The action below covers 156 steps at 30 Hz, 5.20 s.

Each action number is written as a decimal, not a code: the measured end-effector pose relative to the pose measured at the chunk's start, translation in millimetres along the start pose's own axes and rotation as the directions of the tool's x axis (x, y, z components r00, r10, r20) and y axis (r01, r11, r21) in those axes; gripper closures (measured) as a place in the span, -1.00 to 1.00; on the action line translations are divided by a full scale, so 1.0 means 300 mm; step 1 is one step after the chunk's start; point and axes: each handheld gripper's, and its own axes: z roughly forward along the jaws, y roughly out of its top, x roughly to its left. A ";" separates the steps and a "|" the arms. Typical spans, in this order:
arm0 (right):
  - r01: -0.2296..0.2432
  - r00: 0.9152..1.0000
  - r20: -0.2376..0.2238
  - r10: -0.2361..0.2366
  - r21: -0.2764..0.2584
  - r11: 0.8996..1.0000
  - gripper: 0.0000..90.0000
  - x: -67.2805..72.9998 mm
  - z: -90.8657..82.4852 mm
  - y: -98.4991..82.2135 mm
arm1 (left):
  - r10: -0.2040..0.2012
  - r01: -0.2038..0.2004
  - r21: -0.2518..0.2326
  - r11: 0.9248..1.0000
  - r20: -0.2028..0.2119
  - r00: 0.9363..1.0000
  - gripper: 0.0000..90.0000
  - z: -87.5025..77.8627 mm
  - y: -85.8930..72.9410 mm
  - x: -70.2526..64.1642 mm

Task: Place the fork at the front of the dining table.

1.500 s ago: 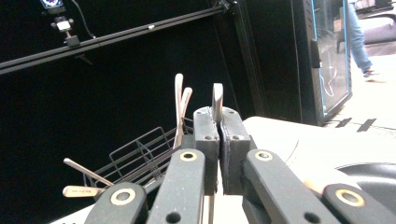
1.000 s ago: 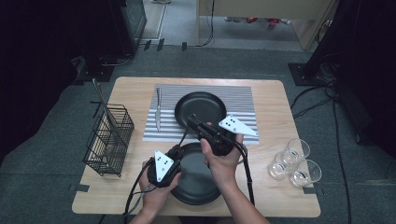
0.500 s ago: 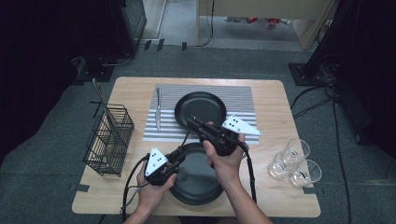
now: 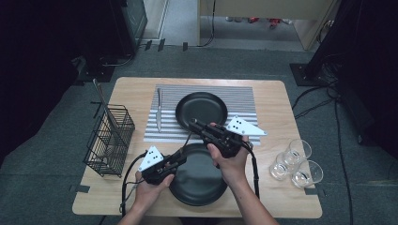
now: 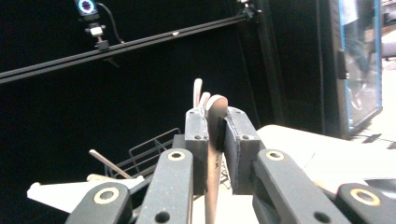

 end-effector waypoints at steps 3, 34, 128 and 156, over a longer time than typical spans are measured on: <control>0.021 0.999 0.042 -0.022 0.007 1.000 0.85 0.025 0.013 -0.002 | 0.040 -0.039 0.007 0.999 -0.079 0.996 0.61 0.004 0.000 -0.017; -0.035 0.994 0.103 0.038 -0.029 0.999 0.90 0.043 0.017 -0.009 | 0.137 -0.143 0.000 0.990 -0.293 0.946 0.58 0.011 -0.002 -0.084; -0.018 0.998 0.069 0.016 0.030 0.999 0.59 0.019 0.027 -0.073 | -0.190 0.183 -0.093 0.979 -0.068 0.980 1.00 -0.043 0.019 0.045; -0.042 0.994 0.104 0.036 0.054 0.998 0.83 0.039 0.075 -0.149 | -0.200 0.193 -0.124 0.973 -0.044 0.979 1.00 -0.051 0.038 0.026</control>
